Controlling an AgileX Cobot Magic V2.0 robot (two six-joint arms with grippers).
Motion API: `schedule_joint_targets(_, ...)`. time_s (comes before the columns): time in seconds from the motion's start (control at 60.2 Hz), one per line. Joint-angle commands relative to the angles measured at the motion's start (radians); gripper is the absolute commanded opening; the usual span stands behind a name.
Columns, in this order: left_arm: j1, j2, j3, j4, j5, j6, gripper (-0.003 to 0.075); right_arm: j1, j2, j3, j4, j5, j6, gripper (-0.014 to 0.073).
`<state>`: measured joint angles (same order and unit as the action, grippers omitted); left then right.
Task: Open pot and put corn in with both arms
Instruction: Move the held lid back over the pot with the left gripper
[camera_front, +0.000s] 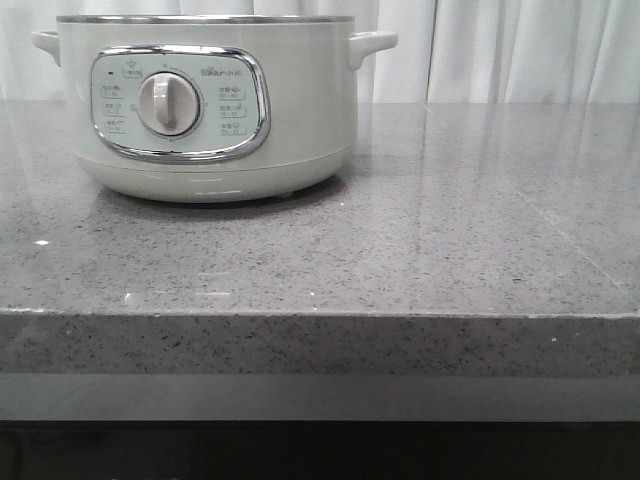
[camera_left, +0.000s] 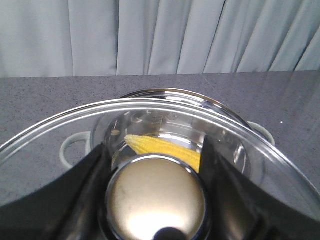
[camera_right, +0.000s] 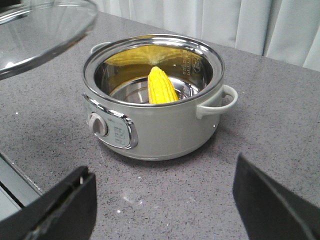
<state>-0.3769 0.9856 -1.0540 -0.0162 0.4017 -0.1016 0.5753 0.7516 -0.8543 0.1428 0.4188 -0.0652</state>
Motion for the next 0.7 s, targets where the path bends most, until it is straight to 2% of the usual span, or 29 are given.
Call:
schedule_joint_targets(0.0,-0.018,0.065,-0.110,-0.009,-0.168,-0.005,0.0239,-0.003,-0.007,-0.024,-0.005,-0.079,-0.007,0.0580)
schedule_joint_targets(0.382,-0.095,0.375,-0.349,0.008,-0.182,-0.005,0.0239,-0.003,-0.007,-0.024,-0.005,-0.079,-0.007,0.0580)
schedule_joint_targets(0.681,-0.098,0.515,-0.409,0.016,-0.312,-0.005,0.0239,-0.003,-0.007,-0.024,-0.005,-0.079,-0.007,0.0580)
